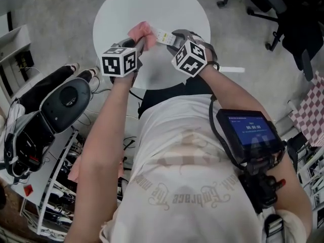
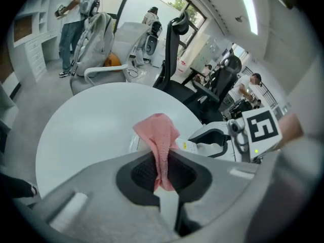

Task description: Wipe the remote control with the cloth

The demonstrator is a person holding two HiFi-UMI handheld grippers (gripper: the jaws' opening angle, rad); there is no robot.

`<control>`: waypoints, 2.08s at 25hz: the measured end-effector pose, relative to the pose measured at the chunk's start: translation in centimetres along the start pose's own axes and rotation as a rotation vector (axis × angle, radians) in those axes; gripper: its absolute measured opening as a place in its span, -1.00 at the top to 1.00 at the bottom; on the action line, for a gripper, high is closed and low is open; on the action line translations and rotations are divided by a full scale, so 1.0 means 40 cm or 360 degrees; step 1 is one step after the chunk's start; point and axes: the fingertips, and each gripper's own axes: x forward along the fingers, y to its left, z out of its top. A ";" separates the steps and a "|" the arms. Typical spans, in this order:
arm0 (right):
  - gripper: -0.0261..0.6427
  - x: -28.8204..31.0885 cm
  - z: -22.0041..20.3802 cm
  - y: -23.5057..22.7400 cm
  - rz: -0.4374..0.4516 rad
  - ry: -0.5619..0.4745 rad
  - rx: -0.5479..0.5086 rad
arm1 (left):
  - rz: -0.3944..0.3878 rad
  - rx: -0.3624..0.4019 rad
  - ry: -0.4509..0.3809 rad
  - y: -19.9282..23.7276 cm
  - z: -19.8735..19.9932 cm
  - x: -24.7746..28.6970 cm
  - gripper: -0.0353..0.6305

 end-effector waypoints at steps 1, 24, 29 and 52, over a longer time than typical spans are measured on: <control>0.26 -0.003 -0.001 -0.001 0.0009 -0.0012 0.0032 | -0.0009 -0.0041 -0.0038 -0.003 -0.010 -0.010 0.83; 0.11 0.004 -0.072 -0.078 -0.0064 0.0426 -0.0124 | -0.0071 -0.0659 -0.0586 -0.025 -0.133 -0.079 0.83; 0.17 0.019 -0.080 -0.108 -0.0116 0.0545 -0.0142 | -0.0074 -0.0731 -0.0635 -0.033 -0.151 -0.080 0.83; 0.22 -0.162 0.085 -0.020 0.0942 -0.0397 0.0873 | -0.0596 -0.1171 -0.0793 -0.160 -0.115 -0.018 0.82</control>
